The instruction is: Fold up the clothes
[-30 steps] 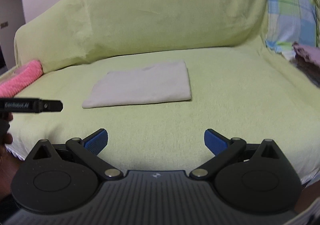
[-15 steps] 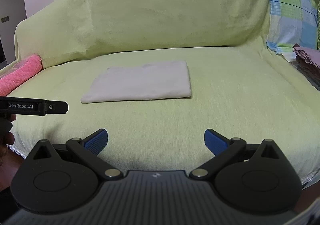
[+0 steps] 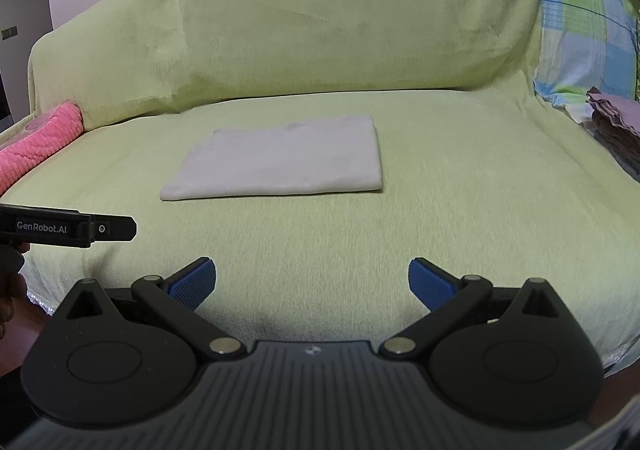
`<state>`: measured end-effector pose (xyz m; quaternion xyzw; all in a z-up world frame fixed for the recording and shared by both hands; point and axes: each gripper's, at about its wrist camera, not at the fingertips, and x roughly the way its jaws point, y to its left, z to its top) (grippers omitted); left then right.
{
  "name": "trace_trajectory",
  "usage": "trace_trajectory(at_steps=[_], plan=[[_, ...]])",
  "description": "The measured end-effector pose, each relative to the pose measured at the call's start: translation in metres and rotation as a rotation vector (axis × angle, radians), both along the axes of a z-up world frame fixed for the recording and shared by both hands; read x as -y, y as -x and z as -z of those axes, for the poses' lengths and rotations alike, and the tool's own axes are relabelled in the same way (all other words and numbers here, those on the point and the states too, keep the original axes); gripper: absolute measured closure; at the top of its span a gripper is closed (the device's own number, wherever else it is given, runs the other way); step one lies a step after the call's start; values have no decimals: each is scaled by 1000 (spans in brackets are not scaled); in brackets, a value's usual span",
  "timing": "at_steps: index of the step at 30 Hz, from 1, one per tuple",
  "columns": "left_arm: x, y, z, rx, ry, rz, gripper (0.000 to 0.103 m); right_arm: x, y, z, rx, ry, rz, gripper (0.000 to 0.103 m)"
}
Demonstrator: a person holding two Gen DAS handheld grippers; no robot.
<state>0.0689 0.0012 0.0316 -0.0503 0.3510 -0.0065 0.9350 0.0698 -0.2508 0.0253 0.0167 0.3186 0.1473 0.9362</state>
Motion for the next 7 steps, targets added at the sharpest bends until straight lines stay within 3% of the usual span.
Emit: trace_trajectory(at_steps=[7], plan=[[2, -1, -1, 11, -15, 8, 1, -2, 2, 0, 0, -3, 4, 2]])
